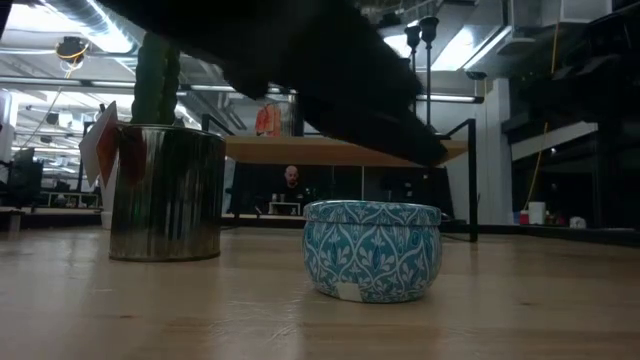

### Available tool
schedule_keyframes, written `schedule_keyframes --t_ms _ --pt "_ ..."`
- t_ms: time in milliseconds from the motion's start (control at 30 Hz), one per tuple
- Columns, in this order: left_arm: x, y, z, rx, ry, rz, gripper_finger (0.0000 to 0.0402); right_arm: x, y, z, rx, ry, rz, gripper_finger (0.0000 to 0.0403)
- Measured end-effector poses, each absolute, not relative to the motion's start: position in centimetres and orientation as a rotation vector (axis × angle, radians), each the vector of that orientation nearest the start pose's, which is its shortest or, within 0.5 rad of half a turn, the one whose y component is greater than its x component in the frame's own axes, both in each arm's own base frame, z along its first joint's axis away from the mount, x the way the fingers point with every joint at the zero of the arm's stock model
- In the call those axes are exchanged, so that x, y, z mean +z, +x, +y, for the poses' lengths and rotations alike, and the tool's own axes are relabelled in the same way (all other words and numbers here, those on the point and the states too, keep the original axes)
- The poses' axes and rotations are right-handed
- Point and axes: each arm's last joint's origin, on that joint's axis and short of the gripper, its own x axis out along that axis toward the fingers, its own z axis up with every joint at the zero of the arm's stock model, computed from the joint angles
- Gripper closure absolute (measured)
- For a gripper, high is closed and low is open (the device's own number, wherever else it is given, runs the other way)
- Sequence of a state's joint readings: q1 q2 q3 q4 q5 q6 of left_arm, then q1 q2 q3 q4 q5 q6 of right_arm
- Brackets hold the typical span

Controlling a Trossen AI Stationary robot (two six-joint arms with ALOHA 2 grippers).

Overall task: Pick & Place candle stick holders
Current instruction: Put the blue scented candle on the shelf

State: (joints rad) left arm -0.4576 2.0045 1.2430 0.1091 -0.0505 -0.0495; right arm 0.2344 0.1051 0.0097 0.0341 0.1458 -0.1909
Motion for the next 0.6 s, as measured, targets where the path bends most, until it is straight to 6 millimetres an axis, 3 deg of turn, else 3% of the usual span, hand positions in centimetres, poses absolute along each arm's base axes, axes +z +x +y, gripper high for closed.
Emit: schedule_keyframes --t_ms 300,600 --pt "15.7 38.5 -18.5 -0.334 0.189 0.628 0.0023 16.2 10.1 2.0 0.094 -0.203 0.052 0.0348" --pt "15.1 38.5 -17.4 -0.275 0.118 0.719 0.0023 16.2 10.1 2.0 0.094 -0.203 0.052 0.0348"
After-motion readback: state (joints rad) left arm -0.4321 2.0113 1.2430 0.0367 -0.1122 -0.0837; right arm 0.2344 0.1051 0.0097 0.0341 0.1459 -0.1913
